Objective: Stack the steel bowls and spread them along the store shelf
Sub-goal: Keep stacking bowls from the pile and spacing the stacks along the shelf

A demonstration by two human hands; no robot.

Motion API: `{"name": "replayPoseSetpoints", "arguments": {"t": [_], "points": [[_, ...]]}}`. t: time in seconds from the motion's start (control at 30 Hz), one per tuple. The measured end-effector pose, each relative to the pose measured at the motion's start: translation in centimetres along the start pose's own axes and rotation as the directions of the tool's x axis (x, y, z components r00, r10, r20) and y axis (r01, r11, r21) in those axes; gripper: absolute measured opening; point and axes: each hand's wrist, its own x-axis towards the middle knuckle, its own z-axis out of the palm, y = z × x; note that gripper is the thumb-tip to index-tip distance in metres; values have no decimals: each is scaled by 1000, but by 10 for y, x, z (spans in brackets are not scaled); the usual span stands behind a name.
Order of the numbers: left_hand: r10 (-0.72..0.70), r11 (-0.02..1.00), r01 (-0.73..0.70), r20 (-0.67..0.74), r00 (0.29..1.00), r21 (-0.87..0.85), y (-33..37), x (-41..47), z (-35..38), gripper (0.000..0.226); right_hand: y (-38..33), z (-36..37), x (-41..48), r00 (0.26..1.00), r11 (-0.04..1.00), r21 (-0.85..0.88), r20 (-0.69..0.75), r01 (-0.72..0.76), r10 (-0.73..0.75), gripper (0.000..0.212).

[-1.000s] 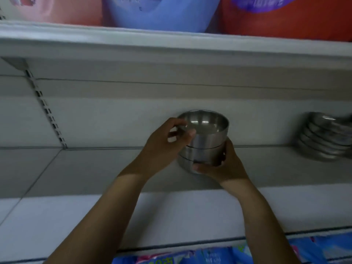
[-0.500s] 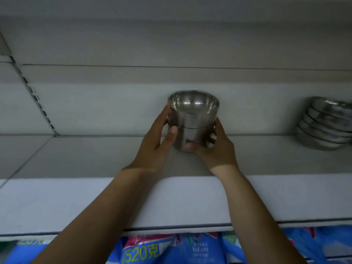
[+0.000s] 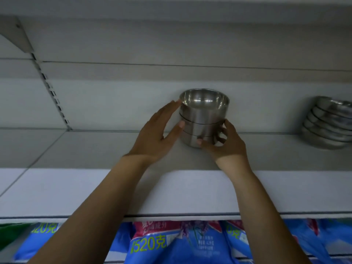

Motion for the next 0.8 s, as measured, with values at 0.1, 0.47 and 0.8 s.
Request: {"name": "replayPoseSetpoints", "arguments": {"t": [0.1, 0.47, 0.8], "points": [[-12, 997, 9, 33, 999, 75, 1, -15, -27, 56, -7, 5, -15, 999, 997, -78, -38, 16, -19, 78], [-22, 929, 52, -85, 996, 367, -43, -125, -193, 63, -97, 116, -107, 997, 979, -187, -21, 76, -81, 79], [-190, 814, 305, -269, 944, 494, -80, -269, -364, 67, -189, 265, -196, 910, 935, -161, 332, 315, -249, 73]]}}
